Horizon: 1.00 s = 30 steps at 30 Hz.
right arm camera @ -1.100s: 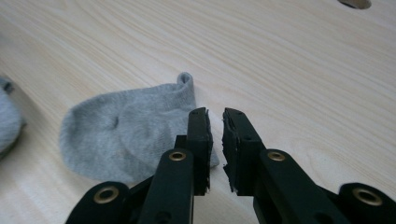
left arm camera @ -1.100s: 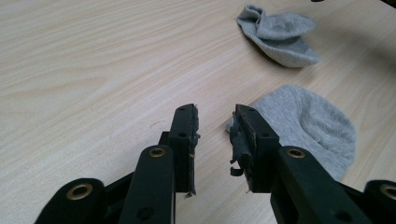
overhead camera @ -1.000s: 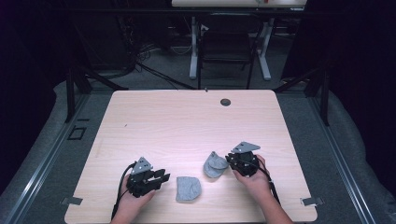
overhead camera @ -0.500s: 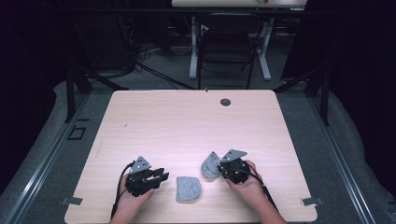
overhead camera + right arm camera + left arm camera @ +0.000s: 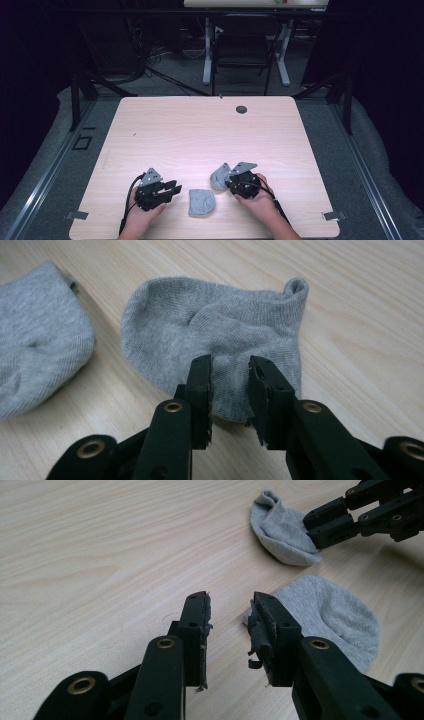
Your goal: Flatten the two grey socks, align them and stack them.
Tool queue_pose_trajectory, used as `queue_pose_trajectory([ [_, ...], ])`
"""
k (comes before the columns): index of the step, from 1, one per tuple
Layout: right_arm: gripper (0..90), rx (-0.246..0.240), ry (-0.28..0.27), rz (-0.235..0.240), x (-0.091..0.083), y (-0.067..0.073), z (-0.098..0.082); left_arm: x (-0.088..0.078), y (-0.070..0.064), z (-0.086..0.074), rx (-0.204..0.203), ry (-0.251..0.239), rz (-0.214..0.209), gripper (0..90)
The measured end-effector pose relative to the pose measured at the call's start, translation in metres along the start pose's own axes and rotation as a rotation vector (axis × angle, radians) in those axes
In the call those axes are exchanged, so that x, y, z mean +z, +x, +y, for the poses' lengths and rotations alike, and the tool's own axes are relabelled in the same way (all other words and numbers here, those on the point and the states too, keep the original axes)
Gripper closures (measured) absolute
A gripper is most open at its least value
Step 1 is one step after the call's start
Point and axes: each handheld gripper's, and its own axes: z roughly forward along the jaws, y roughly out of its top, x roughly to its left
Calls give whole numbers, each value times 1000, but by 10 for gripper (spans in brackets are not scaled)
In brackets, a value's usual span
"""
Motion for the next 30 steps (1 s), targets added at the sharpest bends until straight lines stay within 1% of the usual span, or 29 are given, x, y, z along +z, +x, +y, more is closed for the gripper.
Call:
queue_pose_trajectory([
  [2, 712, 10, 2, 4, 2, 1, 3, 0, 0, 0, 3, 1, 0, 680],
  [4, 713, 35, -4, 0, 5, 3, 5, 0, 0, 0, 2, -2, -2, 680],
  [11, 712, 82, -17, -17, 18, 12, 17, 1, 0, 0, 6, 2, -4, 680],
  [13, 711, 82, -10, -22, 21, 14, 21, 2, 0, 0, 7, 2, -2, 680],
  [17, 710, 88, -16, -37, 27, 19, 28, 3, -1, -1, 0, 2, -3, 680],
  [22, 706, 110, -20, -48, 33, 24, 35, 4, -2, -1, 12, 5, -4, 679],
  [25, 700, 134, -27, -45, 36, 26, 37, 4, -3, -1, 12, 8, -6, 679],
  [26, 696, 133, -25, -45, 36, 26, 37, 4, -3, -1, 19, 9, -7, 679],
  [28, 676, 132, -20, -46, 35, 26, 38, 4, -3, -1, 14, 8, -7, 679],
  [30, 674, 137, -40, -49, 33, 26, 39, 4, -3, -1, 15, 8, -7, 678],
])
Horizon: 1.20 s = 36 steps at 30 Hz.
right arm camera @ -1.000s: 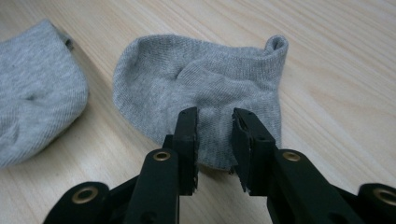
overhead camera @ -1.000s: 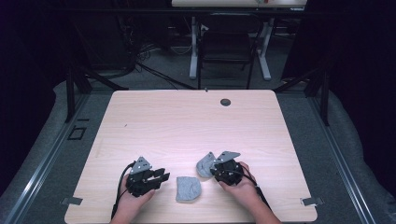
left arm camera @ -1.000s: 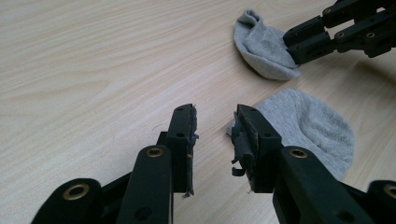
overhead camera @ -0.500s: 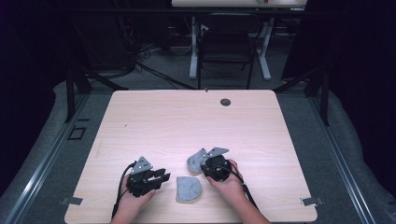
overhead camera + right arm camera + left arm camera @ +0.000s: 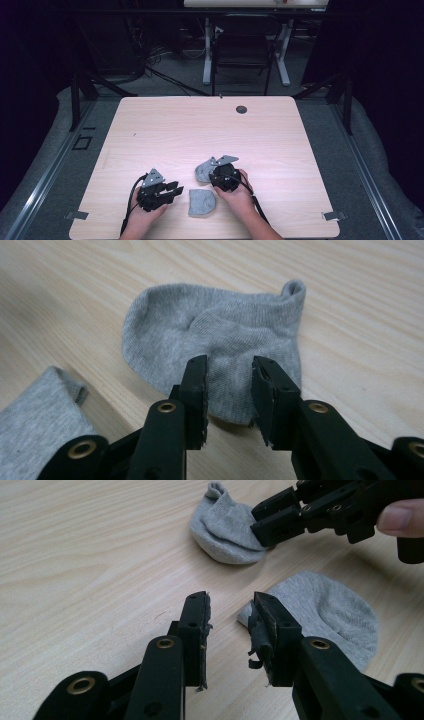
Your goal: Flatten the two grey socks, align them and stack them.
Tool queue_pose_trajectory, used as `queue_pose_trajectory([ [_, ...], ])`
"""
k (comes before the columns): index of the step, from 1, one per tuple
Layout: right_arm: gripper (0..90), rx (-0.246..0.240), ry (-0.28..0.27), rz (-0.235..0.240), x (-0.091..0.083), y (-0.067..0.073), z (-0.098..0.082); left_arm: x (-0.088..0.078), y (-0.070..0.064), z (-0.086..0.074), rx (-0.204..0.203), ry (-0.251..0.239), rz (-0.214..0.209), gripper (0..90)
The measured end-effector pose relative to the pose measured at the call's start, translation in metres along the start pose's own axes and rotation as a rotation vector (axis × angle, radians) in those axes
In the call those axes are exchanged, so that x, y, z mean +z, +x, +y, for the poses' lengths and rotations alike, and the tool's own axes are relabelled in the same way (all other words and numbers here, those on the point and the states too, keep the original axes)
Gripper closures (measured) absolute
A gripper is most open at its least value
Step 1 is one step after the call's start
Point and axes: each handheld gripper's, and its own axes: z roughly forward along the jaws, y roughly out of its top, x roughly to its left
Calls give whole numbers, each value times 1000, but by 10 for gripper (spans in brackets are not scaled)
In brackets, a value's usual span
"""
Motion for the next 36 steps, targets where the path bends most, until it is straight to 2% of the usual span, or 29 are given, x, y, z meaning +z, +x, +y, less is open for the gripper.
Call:
queue_pose_trajectory([
  [5, 675, 5, -47, 7, -17, -3, 2, 1, -1, 0, 4, -2, 1, 677],
  [11, 677, -21, -88, 25, -41, -4, -2, 2, -7, 1, 11, 0, -9, 672],
  [17, 678, -35, -92, 59, -65, -1, -13, 4, -14, 2, 22, 5, -24, 665],
  [24, 678, -76, -97, 60, -89, -2, -34, 9, -29, 5, 42, 11, -55, 662],
  [30, 677, -48, -118, 50, -95, -10, -47, 22, -47, 7, 73, 35, -88, 661],
  [33, 676, -15, -124, 59, -93, -15, -51, 28, -51, 6, 95, 56, -99, 655],
  [36, 676, -2, -124, 59, -92, -17, -52, 32, -55, 7, 97, 61, -107, 653],
])
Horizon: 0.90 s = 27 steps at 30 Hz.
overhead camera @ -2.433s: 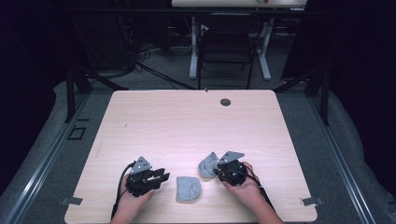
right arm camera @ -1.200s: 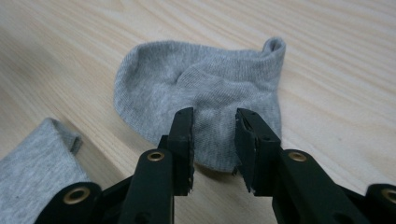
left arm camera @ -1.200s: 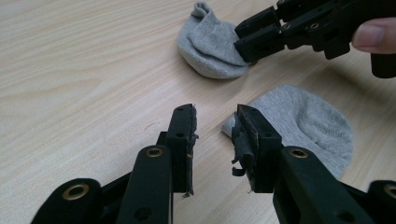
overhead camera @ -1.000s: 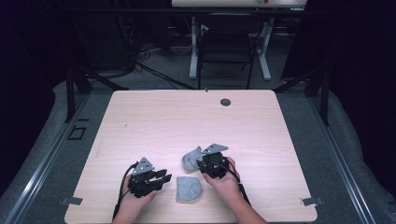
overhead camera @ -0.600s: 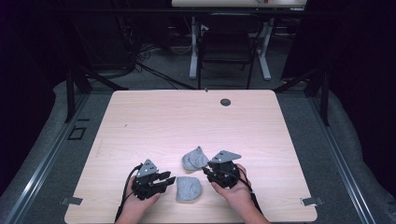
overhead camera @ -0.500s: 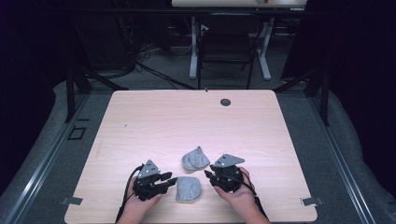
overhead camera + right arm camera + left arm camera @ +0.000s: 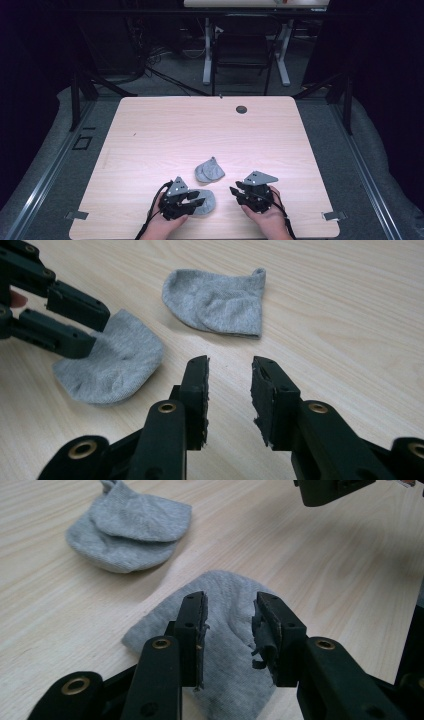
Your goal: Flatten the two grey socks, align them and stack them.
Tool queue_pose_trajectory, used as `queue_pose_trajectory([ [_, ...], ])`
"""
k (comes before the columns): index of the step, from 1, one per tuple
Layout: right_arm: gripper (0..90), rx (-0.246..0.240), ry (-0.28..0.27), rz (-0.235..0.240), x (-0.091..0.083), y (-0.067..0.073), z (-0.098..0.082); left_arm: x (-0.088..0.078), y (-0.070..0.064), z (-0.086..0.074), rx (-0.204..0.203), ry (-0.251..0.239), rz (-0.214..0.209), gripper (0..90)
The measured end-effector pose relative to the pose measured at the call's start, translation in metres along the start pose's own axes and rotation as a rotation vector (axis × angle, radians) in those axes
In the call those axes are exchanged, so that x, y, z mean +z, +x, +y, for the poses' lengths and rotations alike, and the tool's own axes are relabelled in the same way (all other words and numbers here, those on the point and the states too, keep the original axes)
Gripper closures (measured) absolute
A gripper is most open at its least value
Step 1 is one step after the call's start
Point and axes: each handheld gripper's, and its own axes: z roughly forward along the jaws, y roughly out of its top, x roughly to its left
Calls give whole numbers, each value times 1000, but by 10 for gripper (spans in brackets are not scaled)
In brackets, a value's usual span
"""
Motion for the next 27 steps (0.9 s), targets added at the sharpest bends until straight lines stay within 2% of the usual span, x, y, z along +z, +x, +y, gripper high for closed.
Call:
queue_pose_trajectory([
  [7, 673, -5, 5, -7, 1, -2, -2, 8, -7, 5, 11, 4, -22, 644],
  [16, 671, 10, -5, -13, -1, -7, -5, 24, -9, 2, 6, 46, -14, 657],
  [27, 671, 8, 3, -2, 5, -5, -7, 26, -8, -4, 37, 49, 15, 834],
])
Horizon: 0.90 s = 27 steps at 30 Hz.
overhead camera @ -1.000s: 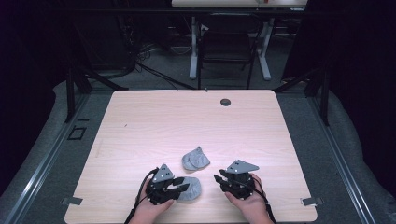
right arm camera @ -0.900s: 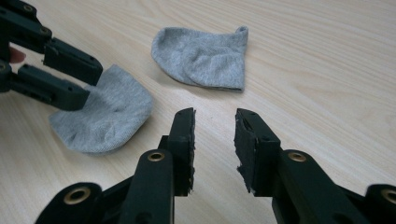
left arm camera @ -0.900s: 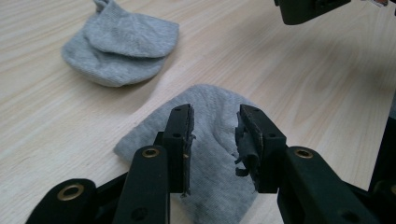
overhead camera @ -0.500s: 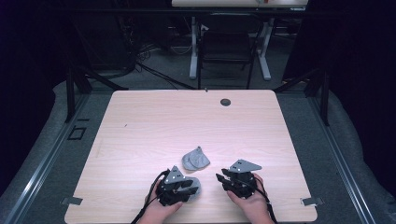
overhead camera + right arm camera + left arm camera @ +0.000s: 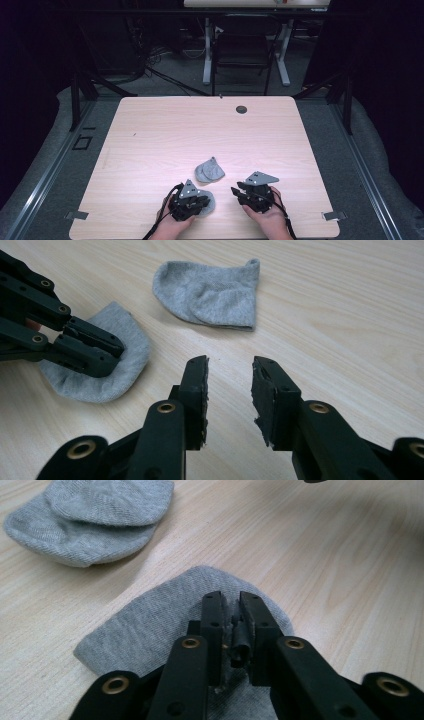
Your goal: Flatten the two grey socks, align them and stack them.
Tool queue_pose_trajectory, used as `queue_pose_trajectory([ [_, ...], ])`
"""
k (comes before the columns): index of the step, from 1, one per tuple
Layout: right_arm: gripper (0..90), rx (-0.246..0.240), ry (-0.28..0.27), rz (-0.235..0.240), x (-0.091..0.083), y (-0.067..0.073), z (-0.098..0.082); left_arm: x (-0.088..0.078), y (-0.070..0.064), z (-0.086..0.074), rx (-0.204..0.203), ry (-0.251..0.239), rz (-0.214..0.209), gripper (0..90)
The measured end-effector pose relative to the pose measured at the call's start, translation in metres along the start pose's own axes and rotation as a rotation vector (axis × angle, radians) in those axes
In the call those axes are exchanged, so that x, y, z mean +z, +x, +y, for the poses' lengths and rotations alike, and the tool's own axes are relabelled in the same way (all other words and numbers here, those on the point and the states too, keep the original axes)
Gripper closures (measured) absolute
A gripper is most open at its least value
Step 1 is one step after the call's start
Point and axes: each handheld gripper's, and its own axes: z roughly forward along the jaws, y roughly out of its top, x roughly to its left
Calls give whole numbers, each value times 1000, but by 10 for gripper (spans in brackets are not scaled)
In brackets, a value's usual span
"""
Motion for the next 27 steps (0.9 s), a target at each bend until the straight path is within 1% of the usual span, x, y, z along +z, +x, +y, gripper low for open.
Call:
queue_pose_trajectory([
  [1, 671, -4, 10, 2, 0, 1, 0, 0, -1, 0, 2, 0, 1, 852],
  [3, 671, -11, 11, -1, 1, 2, 0, 0, -2, 0, 6, -3, 3, 871],
  [5, 671, -12, 7, 1, 3, 3, 0, -1, -2, 1, 19, -9, 4, 885],
  [9, 671, -15, 20, 8, 4, 3, -1, -7, -2, 3, 10, -32, -1, 890],
  [12, 671, -16, 16, 10, 5, 4, -1, -13, 0, 6, 6, -56, -9, 892],
  [14, 673, -14, 21, 22, 6, 5, -1, -18, 1, 8, 5, -70, -14, 892],
  [15, 675, -16, 23, 29, 7, 6, -1, -20, 1, 8, -3, -81, -13, 893],
  [16, 679, -23, 29, 33, 7, 8, -1, -22, 2, 9, -2, -90, -15, 893],
  [17, 688, -29, 31, 41, 9, 9, -1, -24, 3, 10, 1, -96, -14, 893],
  [19, 727, -41, 41, 59, 12, 13, -1, -27, 4, 10, -7, -108, -16, 893],
  [20, 770, -50, 50, 66, 13, 15, -1, -29, 5, 10, -7, -112, -13, 893],
  [21, 825, -60, 59, 81, 15, 18, 0, -30, 6, 10, -16, -117, -18, 893],
  [23, 891, -77, 74, 106, 19, 24, 1, -32, 7, 10, -22, -125, -19, 893],
  [24, 894, -96, 80, 116, 21, 27, 1, -33, 7, 11, -20, -129, -20, 893],
  [25, 895, -99, 78, 126, 23, 30, 2, -33, 7, 11, -23, -132, -21, 893],
  [27, 896, -124, 89, 145, 27, 37, 3, -34, 6, 11, -27, -143, -20, 893],
])
